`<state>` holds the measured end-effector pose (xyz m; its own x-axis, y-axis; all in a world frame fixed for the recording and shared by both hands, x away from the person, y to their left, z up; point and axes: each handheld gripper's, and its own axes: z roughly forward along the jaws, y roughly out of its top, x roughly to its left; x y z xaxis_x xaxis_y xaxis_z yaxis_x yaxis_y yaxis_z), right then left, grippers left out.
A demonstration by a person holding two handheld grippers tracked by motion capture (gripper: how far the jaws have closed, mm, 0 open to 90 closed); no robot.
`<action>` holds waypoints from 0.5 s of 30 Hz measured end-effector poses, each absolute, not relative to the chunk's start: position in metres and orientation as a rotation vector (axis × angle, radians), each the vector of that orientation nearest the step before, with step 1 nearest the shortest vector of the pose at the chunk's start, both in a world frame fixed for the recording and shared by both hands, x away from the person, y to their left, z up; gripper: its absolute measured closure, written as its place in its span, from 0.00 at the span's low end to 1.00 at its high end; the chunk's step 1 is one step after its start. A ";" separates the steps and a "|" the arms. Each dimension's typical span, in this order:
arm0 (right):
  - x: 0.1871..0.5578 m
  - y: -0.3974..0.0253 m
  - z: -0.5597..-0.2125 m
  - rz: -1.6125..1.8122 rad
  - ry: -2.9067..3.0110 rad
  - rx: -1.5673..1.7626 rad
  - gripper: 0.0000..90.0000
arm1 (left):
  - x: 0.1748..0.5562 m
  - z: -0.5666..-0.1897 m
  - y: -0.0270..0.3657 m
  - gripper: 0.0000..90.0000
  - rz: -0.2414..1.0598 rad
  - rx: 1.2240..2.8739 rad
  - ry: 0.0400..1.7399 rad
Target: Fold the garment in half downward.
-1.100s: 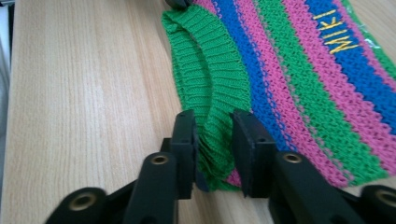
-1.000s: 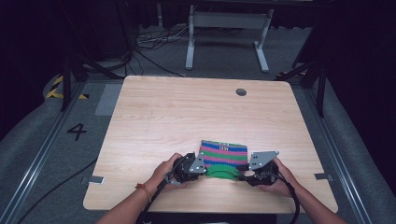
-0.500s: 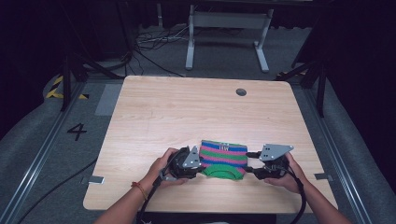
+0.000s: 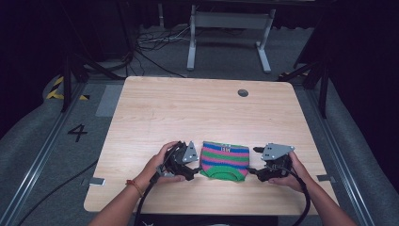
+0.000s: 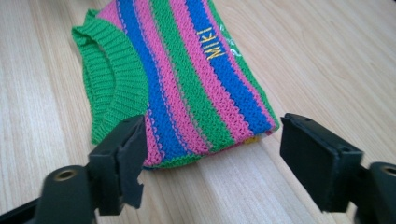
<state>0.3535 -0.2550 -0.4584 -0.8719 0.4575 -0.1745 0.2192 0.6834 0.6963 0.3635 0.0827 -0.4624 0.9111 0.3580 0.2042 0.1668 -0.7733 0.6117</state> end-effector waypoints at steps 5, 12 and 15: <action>0.352 -0.250 -0.462 0.823 2.523 0.537 0.22 | 0.358 -0.460 0.095 0.24 0.421 2.465 0.385; 0.352 -0.251 -0.463 0.814 2.523 0.559 0.22 | 0.355 -0.465 0.112 0.24 0.448 2.485 0.421; 0.353 -0.256 -0.464 0.867 2.570 0.630 0.23 | 0.352 -0.466 0.124 0.24 0.454 2.488 0.450</action>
<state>0.3529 -0.2562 -0.4638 -0.8380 0.5130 -0.1859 0.2955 0.7131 0.6358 0.3519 0.1241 -0.4660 0.8861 0.4082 0.2196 0.2167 -0.7836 0.5823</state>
